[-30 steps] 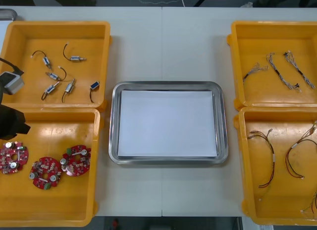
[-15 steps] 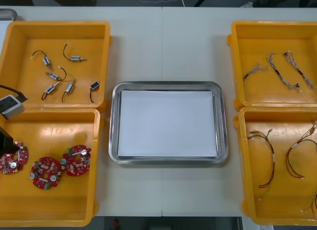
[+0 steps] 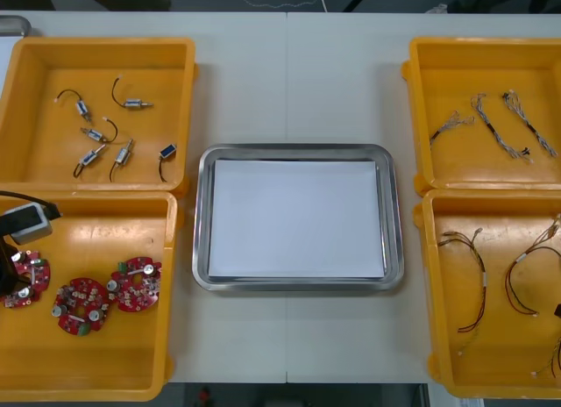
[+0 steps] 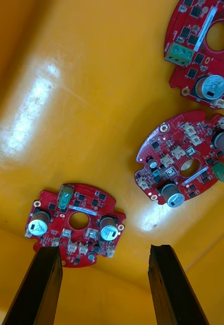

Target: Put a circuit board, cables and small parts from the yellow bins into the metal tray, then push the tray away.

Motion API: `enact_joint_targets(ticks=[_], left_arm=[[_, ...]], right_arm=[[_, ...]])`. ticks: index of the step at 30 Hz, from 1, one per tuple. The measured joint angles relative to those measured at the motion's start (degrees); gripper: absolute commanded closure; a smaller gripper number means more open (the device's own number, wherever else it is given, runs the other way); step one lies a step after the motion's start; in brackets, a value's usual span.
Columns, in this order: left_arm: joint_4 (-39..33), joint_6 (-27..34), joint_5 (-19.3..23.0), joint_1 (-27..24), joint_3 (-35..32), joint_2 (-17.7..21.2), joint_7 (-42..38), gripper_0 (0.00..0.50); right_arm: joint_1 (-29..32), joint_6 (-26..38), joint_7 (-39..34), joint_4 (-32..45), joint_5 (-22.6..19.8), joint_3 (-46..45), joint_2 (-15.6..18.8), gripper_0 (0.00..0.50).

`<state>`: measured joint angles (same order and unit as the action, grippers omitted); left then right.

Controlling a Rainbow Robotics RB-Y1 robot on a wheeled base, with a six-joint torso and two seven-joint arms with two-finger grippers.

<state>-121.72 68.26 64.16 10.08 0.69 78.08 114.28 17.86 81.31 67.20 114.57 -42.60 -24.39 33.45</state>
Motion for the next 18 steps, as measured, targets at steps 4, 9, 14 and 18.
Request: enact_joint_targets(ticks=[4, 9, 14, 18], left_arm=[[1.37, -2.44, -1.54, 0.0, 2.78, 0.0, 0.0, 0.0], [3.06, -4.42, -2.41, 0.0, 4.45, 0.01, 0.0, 0.0], [4.74, -5.28, -2.74, 0.0, 4.79, 0.01, 0.01, 0.0], [6.01, -7.57, -3.63, 0.0, 5.89, 0.01, 0.01, 0.0]], right_arm=[[0.09, -2.01, 0.0, -1.69, -0.13, 0.43, 0.0, 0.0], [0.1, -4.43, 0.0, -2.98, -0.12, 1.41, 0.0, 0.0], [0.1, -5.61, 0.0, -4.09, -0.12, 2.16, 0.0, 0.0], [0.11, -6.3, 0.01, -4.97, -0.12, 2.62, 0.0, 0.0]])
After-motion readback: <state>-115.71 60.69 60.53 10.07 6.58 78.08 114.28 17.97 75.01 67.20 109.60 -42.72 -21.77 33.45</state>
